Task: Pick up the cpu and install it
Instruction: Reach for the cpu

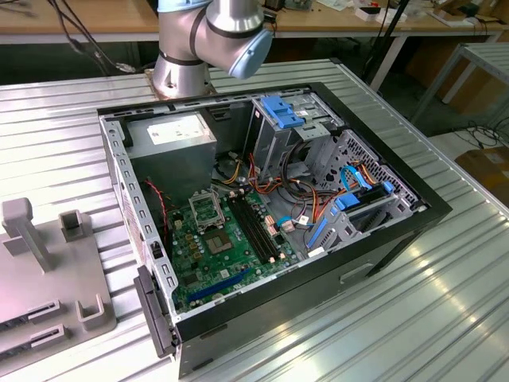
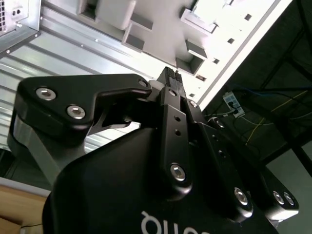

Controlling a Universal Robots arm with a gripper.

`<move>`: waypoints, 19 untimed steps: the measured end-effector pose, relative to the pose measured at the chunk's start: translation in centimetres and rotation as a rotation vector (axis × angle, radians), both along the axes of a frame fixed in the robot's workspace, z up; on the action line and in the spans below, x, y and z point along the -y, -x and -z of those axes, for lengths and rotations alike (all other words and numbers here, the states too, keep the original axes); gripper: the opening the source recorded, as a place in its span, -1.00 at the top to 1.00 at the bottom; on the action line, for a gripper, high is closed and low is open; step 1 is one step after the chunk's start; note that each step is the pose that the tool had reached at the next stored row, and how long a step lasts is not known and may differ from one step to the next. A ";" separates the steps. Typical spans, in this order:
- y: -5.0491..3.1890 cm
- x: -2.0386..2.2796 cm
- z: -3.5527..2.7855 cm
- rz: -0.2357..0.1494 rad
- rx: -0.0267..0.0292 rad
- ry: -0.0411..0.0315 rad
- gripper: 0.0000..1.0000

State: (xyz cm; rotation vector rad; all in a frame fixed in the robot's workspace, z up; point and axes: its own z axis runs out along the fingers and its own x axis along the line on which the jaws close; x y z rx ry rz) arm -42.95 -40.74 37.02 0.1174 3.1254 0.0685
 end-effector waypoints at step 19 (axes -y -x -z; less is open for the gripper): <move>3.83 0.39 0.64 0.000 -0.0013 0.0000 0.79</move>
